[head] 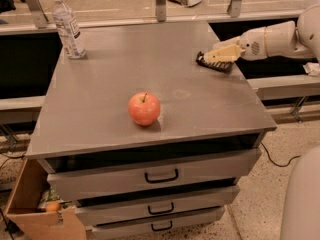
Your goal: Move rxbar chocolate near apple
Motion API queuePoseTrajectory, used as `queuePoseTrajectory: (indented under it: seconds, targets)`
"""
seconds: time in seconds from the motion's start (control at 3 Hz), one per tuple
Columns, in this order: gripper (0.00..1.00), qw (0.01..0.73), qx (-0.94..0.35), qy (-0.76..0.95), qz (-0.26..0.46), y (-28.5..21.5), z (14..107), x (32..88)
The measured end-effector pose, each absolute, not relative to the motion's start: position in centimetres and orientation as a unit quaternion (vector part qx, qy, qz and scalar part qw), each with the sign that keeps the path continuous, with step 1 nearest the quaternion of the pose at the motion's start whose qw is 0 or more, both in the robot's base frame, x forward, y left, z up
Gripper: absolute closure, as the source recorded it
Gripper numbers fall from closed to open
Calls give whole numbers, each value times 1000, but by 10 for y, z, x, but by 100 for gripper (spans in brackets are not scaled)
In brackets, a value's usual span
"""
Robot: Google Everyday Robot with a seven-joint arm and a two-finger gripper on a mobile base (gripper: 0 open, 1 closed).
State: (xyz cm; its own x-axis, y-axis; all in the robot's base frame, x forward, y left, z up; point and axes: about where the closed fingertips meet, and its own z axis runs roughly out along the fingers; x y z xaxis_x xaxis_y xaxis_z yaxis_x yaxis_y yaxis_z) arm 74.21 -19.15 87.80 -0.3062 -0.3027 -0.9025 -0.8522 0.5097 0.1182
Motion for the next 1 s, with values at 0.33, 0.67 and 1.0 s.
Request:
queuePoseTrajectory:
  seconds: [0.33, 0.67, 1.0]
  targets:
    - [0, 436, -407, 746, 297, -201, 870, 748]
    - [0, 419, -432, 754, 262, -210, 858, 753]
    - [7, 405, -454, 760, 228, -214, 846, 759]
